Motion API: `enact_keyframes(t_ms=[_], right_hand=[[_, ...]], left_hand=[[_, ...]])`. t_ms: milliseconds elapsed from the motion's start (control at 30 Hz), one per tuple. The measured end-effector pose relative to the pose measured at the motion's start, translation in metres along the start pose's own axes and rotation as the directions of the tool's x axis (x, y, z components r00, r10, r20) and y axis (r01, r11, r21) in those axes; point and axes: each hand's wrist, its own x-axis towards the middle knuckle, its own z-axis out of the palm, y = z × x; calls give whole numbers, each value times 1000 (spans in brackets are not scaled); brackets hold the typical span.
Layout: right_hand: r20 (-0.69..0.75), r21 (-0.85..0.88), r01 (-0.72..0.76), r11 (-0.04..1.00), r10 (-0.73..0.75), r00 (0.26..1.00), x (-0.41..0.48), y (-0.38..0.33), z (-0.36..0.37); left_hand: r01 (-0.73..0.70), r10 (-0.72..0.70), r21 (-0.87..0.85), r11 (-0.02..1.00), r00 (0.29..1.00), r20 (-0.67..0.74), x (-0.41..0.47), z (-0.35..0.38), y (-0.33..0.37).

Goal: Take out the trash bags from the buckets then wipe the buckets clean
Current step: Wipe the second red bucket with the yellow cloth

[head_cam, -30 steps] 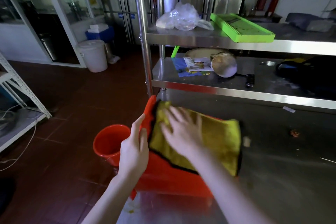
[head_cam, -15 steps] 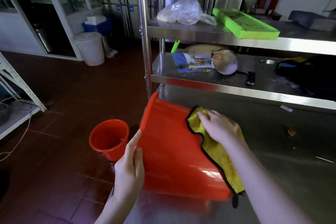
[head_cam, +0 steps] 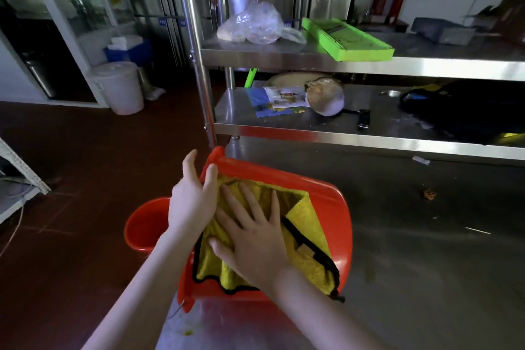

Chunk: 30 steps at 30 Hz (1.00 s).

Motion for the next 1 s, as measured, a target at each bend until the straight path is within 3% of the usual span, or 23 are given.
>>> enact_keyframes(t_ms=[133, 200, 300, 367, 400, 433, 500, 600, 667, 767, 833, 900, 967, 1000], right_hand=[[13, -16, -4, 1000, 4, 1000, -10, 24, -3], [51, -49, -183, 982, 185, 981, -11, 52, -11], [186, -5, -538, 843, 529, 828, -7, 117, -24], [371, 65, -666, 743, 601, 708, 8, 149, -31], [422, 55, -671, 739, 592, 687, 19, 151, -33], [431, 33, -640, 768, 567, 702, 31, 144, -32], [393, 66, -514, 855, 451, 801, 55, 103, -24], [214, 153, -192, 969, 157, 964, 62, 22, -13], [157, 185, -104, 977, 76, 985, 52, 0, -12], [130, 212, -156, 965, 130, 983, 31, 28, -15], [166, 184, -318, 930, 290, 943, 18, 68, -19], [299, 127, -524, 842, 471, 830, 9, 116, -27], [439, 60, -640, 766, 555, 706, 13, 145, -36], [470, 44, -644, 764, 553, 688, 19, 146, -36]], left_hand=[[-53, 51, 56, 997, 998, 24, 2, 4, 15], [-122, 123, 42, 992, 992, -9, -9, 0, 7], [-174, 173, -24, 985, 984, -40, -38, -6, -11], [-187, 183, -77, 979, 981, -57, -53, -6, -21], [-197, 191, -79, 977, 979, -75, -56, -5, -24], [-204, 197, -71, 976, 976, -92, -56, -3, -26], [-200, 193, -61, 978, 976, -106, -51, -3, -26], [-173, 165, -74, 982, 981, -98, -49, -4, -27], [-180, 170, -97, 979, 980, -98, -55, -5, -29], [-203, 191, -100, 974, 975, -113, -67, -5, -36], [-194, 178, -120, 974, 975, -134, -75, -5, -43], [-168, 147, -180, 969, 981, -127, -87, -7, -48], [-158, 133, -215, 964, 983, -127, -96, -8, -50], [-167, 140, -209, 963, 980, -140, -97, -7, -52]])
